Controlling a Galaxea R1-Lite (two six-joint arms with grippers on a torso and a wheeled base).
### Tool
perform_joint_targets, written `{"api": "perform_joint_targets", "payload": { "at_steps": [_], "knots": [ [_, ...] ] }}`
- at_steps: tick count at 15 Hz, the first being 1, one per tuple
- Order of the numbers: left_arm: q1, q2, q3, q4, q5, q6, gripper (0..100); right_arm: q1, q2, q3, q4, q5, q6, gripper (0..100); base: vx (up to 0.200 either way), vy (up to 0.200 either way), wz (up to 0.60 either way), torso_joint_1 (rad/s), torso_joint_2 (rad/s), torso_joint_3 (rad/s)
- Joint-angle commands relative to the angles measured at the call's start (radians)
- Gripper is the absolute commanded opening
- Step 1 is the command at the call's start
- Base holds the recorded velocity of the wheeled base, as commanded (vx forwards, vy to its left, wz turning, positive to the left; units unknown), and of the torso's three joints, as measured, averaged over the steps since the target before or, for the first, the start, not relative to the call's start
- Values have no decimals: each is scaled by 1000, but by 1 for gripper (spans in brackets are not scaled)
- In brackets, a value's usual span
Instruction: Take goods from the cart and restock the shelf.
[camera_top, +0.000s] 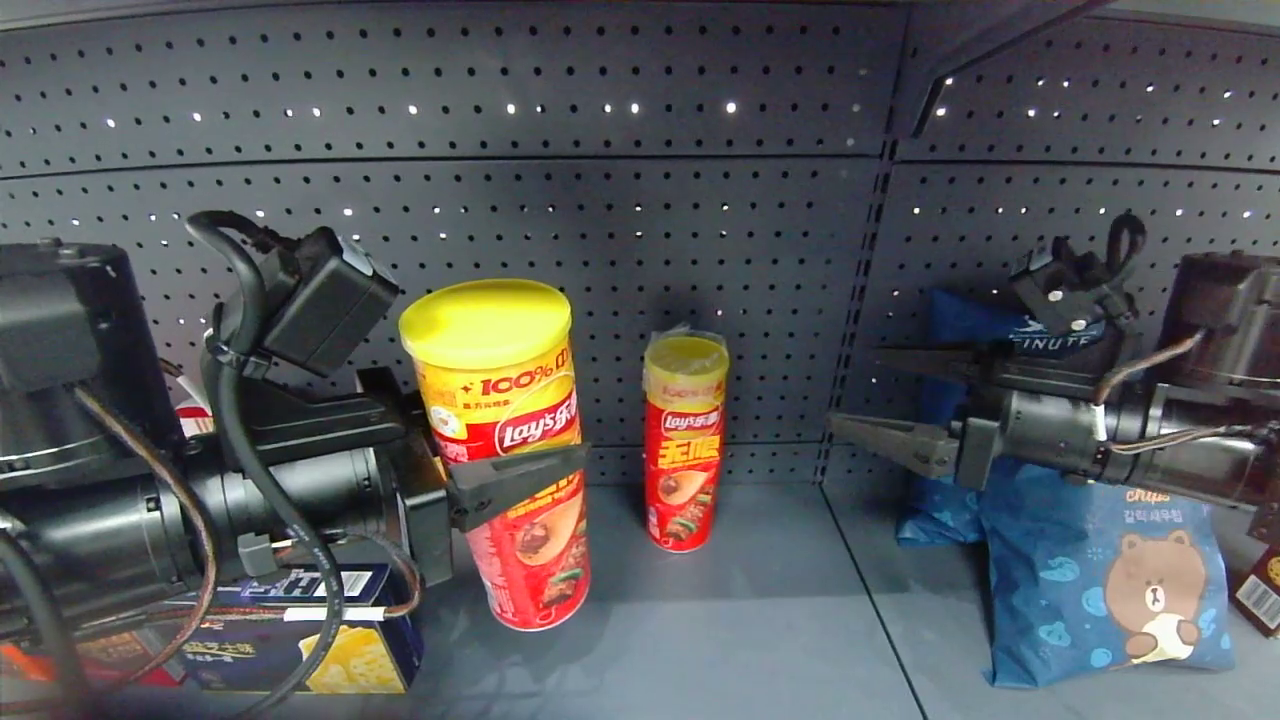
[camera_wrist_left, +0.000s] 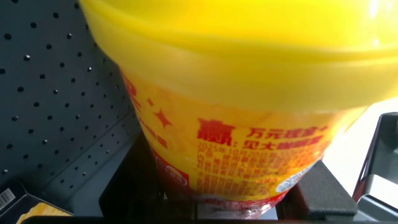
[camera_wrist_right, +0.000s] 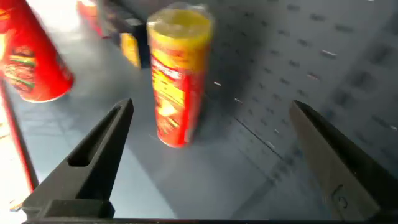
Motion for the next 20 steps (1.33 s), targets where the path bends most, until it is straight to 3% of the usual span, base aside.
{"api": "perform_joint_targets", "payload": {
  "at_steps": [1, 5, 20],
  "knots": [
    [1, 1, 1, -1, 0, 0, 0, 35, 89, -8, -25, 17, -1, 100, 0, 0, 0, 0, 0, 0],
    [0, 4, -1, -2, 0, 0, 0, 46, 172, -31, -97, 85, -1, 100, 0, 0, 0, 0, 0, 0],
    [9, 24, -16, -8, 0, 0, 0, 103, 471, -161, -180, 126, -1, 100, 0, 0, 0, 0, 0, 0]
  ]
}}
